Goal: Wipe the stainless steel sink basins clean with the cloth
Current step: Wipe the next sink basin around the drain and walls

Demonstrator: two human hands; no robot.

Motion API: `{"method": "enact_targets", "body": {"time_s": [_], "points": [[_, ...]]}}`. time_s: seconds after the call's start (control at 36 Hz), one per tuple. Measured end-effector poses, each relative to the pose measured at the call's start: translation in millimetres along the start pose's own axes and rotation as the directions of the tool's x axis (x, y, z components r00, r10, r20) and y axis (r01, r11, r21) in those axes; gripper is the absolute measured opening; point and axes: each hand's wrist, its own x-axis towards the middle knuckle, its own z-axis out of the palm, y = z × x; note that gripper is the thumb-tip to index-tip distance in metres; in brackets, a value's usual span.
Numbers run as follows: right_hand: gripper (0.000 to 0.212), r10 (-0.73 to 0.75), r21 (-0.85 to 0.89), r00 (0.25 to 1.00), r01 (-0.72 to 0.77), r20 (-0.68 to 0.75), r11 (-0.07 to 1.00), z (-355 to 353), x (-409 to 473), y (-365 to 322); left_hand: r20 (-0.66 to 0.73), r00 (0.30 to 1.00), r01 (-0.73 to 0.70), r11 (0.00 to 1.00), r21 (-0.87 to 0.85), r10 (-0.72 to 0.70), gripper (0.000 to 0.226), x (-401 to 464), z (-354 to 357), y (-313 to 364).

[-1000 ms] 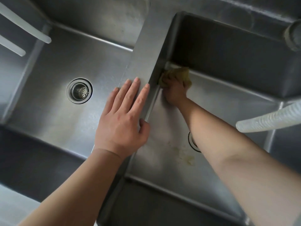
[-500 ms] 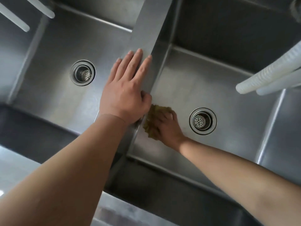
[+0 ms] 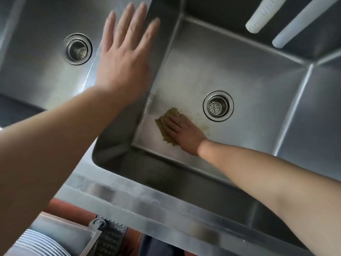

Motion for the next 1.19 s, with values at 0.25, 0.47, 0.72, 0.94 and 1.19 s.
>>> {"method": "enact_targets", "body": {"time_s": [0.25,0.47,0.72,0.94,1.19], "points": [[0.033,-0.132,-0.093,0.99,0.126,-0.055,0.988,-11.0,-60.1,77.8,0.468,0.877,0.221,0.956,-0.195,-0.107,0.069,-75.0,71.8,65.4],[0.027,0.314,-0.033,0.946,-0.317,-0.084,0.948,-33.6,-70.3,118.9,0.818,0.542,0.438,0.895,-0.079,-0.194,0.065,-83.5,119.4,56.1],[0.035,0.455,0.391,0.813,-0.311,-0.363,0.866,-39.6,-48.1,64.3,0.841,0.469,0.479,0.878,0.012,-0.268,0.057,-78.2,117.6,64.0],[0.073,0.217,0.268,0.971,-0.238,0.104,0.934,-7.5,22.2,-19.4,0.786,0.495,0.522,0.85,0.073,-0.371,0.033,-79.1,121.9,61.4],[0.065,0.18,0.04,0.982,-0.182,0.057,0.982,6.8,25.5,0.3,0.807,0.5,0.541,0.841,-0.008,-0.314,0.041,-81.0,130.2,59.3]]}}
